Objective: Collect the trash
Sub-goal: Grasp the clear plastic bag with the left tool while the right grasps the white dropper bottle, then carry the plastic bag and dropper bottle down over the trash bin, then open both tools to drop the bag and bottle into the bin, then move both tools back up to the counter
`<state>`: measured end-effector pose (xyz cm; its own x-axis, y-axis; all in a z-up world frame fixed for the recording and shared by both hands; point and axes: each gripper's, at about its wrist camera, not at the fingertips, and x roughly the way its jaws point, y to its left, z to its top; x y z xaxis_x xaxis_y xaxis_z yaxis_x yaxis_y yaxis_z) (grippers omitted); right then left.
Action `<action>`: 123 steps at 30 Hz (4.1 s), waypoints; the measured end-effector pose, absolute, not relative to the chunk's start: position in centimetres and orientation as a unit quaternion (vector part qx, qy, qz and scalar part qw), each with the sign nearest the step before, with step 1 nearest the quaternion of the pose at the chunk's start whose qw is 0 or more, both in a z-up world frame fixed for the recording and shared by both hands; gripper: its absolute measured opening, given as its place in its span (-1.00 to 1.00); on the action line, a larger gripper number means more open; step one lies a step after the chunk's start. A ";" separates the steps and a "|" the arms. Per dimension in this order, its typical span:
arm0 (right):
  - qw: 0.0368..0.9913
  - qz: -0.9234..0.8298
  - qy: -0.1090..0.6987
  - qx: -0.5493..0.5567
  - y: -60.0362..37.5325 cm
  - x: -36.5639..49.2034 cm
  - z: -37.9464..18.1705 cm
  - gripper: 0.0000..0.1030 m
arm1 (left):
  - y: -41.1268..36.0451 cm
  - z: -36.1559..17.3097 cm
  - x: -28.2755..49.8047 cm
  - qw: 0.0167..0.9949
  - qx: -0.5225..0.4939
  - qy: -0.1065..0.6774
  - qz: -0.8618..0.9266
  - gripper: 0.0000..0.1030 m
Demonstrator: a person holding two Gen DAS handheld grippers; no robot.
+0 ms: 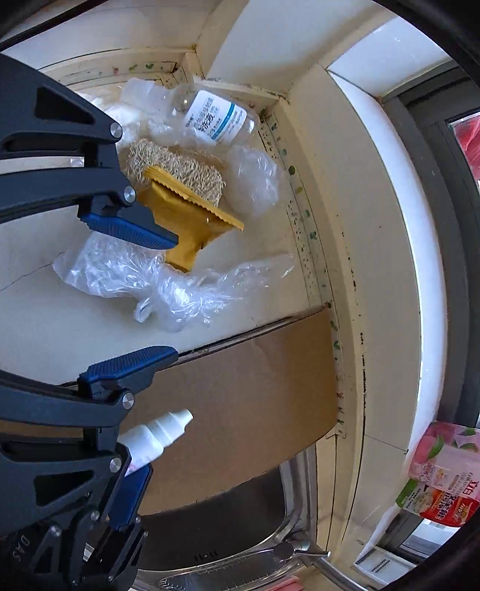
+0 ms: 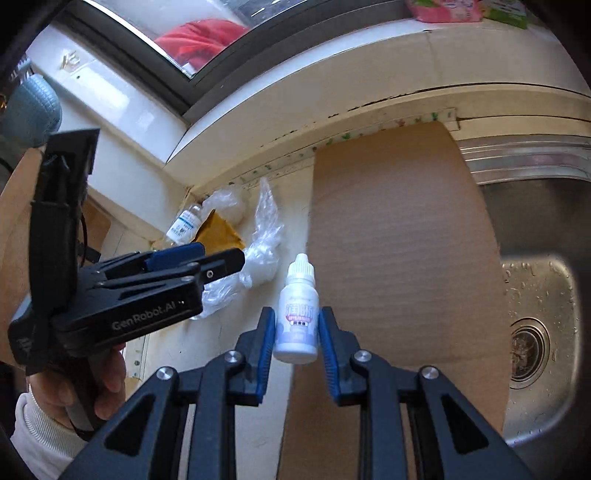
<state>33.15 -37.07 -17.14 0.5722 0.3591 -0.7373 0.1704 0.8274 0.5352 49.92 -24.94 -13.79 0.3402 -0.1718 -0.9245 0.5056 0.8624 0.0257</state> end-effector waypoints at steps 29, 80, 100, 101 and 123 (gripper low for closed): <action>0.858 0.119 0.438 0.241 -32.5 26.6 -12.1 -0.53 | -15.5 -7.5 34.8 0.854 0.072 0.490 -0.158 -0.66; 0.715 0.135 0.686 0.025 -10.5 5.2 -53.6 -0.29 | 6.3 -56.6 6.6 0.670 -0.140 0.728 -0.036 0.32; 0.755 0.187 0.625 0.063 -11.5 2.6 -32.2 -0.29 | 6.8 -32.2 2.9 0.759 -0.110 0.640 -0.055 0.45; 0.760 0.189 0.618 0.067 -11.7 2.6 -30.8 -0.29 | 6.5 -30.4 2.8 0.767 -0.103 0.631 -0.057 0.46; 0.858 0.188 0.458 0.134 -20.0 11.4 -7.9 -0.28 | 0.2 -4.8 13.2 0.884 0.022 0.462 -0.071 0.73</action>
